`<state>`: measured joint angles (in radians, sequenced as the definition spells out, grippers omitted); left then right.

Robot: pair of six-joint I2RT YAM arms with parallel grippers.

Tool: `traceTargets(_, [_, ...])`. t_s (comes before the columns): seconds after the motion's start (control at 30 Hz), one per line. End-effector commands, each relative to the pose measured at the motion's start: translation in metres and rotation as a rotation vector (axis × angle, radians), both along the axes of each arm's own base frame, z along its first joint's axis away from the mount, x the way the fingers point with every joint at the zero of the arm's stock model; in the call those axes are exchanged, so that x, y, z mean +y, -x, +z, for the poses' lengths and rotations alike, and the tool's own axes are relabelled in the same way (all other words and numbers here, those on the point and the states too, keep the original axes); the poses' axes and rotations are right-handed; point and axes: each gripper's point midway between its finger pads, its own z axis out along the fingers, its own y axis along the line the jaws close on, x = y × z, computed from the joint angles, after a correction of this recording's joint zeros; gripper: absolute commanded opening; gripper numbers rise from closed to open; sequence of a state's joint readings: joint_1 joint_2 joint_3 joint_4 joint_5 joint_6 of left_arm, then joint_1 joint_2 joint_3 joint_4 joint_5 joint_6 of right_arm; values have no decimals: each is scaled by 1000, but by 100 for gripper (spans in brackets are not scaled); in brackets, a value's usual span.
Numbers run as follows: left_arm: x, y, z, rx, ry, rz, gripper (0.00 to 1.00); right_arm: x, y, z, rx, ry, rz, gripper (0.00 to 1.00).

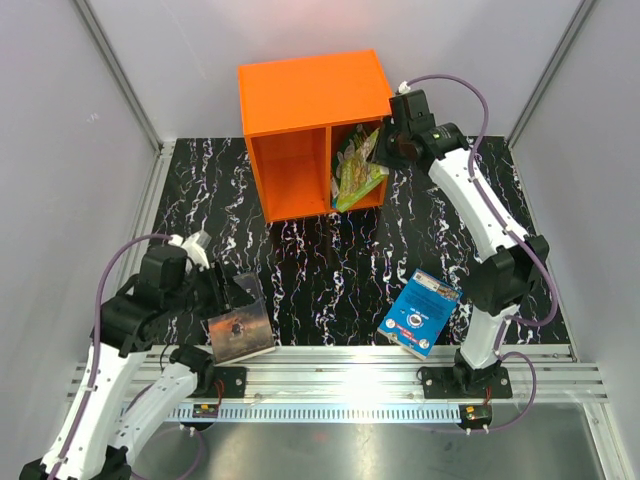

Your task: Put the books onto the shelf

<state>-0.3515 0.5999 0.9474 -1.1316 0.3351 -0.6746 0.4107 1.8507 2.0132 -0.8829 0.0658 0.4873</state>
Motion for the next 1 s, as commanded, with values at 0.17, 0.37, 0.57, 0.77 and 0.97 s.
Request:
traceTargets(0.17, [-4, -11, 4, -7, -13, -25, 45, 4, -66, 64, -311, -167, -113, 0])
traceTargets(0.37, [-7, -28, 7, -18, -38, -35, 43, 18, -35, 79, -239, -304, -69, 0])
traceTargets(0.57, [-16, -38, 2, -10, -7, -35, 43, 14, -5, 93, -219, -304, -21, 0])
traceTargets(0.77, [-22, -46, -6, 1, 16, -28, 42, -1, 15, 108, -230, -237, -8, 0])
traceTargets(0.97, [-24, -54, -4, -5, 27, -8, 40, -13, 12, 100, -255, -144, -18, 0])
